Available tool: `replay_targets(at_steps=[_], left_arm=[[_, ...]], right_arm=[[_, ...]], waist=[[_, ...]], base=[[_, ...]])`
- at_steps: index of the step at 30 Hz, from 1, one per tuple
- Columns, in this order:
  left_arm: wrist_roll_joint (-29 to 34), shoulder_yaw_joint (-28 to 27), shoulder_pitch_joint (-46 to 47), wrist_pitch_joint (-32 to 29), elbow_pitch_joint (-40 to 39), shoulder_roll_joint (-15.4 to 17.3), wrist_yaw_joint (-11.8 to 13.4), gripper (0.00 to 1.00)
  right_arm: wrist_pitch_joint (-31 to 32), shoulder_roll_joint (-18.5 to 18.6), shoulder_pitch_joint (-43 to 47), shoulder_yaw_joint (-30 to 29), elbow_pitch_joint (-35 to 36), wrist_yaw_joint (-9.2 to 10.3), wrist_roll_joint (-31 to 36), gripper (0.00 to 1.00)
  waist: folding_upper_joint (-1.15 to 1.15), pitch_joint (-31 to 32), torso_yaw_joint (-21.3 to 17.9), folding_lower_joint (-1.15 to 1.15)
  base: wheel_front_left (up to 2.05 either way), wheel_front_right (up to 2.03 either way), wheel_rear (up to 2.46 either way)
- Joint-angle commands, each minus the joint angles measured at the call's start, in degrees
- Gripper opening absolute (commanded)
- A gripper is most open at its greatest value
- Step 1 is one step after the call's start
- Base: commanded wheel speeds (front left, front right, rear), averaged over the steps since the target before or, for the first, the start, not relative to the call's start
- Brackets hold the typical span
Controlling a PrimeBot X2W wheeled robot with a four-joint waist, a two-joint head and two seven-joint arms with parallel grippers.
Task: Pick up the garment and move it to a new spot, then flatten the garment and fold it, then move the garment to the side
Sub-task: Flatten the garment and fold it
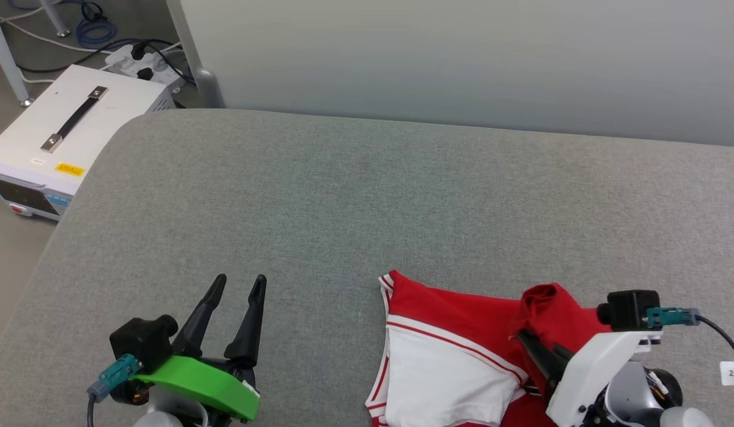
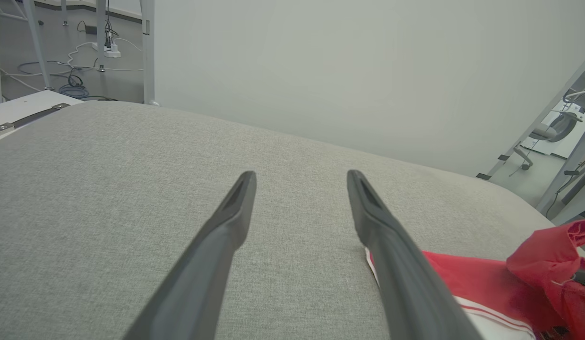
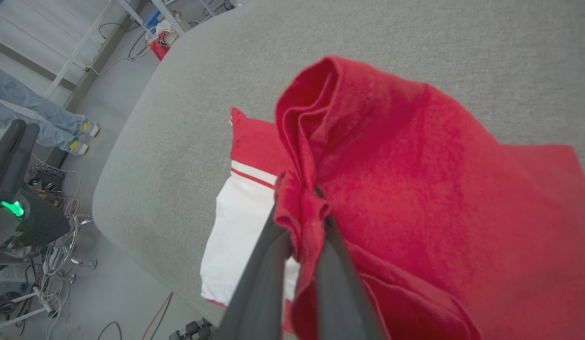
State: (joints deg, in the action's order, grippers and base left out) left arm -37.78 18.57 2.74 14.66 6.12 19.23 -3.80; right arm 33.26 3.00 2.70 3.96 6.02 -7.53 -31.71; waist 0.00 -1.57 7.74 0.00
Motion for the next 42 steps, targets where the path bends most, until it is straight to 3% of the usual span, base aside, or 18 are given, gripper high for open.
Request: replay_targets(at_steps=[1, 11, 19, 20, 21, 25, 32, 38, 42], left_arm=[[0.46, -0.32, -0.34, 0.33, 0.16, -0.61, -0.45, 1.0], [1.49, -1.13, -0.17, 0.33, 1.44, -1.62, -1.79, 1.0], [1.7, -1.08, 0.04, 0.33, 2.33, -1.78, -2.37, 1.0], [1.71, -1.1, 0.07, 0.33, 2.37, -1.79, -2.41, 1.0], [1.73, -1.13, 0.09, 0.33, 2.41, -1.82, -2.45, 1.0], [1.8, -1.34, 0.03, 0.33, 2.53, -1.83, -2.49, 1.0], [1.89, -1.91, -0.24, 0.34, 2.63, -1.87, -2.41, 1.0], [1.93, -2.38, -0.44, 0.34, 1.93, -2.36, -2.45, 1.0], [2.27, -3.05, -0.75, 0.34, 1.16, -2.91, -2.44, 1.0]], right_arm=[[-0.92, -0.09, -1.26, 1.43, -0.62, 0.04, -1.49, 0.0], [-9.28, -0.12, -4.59, 11.68, -9.19, 0.04, -7.1, 0.0], [-15.84, -0.12, -8.2, 15.53, -16.76, 0.04, -10.89, 0.0], [-16.45, -0.12, -8.59, 15.77, -17.53, 0.04, -11.26, 0.22], [-17.05, -0.12, -9.05, 16.1, -18.45, 0.04, -11.59, 1.0], [-17.45, -0.12, -10.25, 18.69, -19.81, 0.04, -12.06, 1.0], [-16.8, -0.12, -11.09, 21.4, -15.78, 0.04, -15.0, 1.0], [-17.14, -0.12, -14.37, 14.96, -12.17, 0.04, -2.08, 1.0], [-17.85, 1.76, -16.37, 9.95, -8.54, 0.04, 10.77, 1.0]], waist=[[0.0, -0.31, 0.58, 0.0], [0.0, -0.76, 2.25, 0.0], [0.0, -0.59, 2.89, 0.0], [0.0, -0.6, 2.92, 0.0], [0.0, -0.62, 2.92, 0.0], [0.0, -0.63, 2.78, 0.0], [0.0, 0.02, 1.56, 0.0], [0.0, 0.72, 0.12, 0.0], [0.0, 0.86, -1.1, 0.0]], base=[[0.0, 0.0, 0.0], [0.0, 0.0, 0.0], [0.0, 0.0, 0.0], [0.0, 0.0, 0.0], [0.0, 0.0, 0.0], [0.0, 0.0, 0.0], [0.0, 0.0, 0.0], [0.0, 0.0, 0.0], [0.0, 0.0, 0.0]])
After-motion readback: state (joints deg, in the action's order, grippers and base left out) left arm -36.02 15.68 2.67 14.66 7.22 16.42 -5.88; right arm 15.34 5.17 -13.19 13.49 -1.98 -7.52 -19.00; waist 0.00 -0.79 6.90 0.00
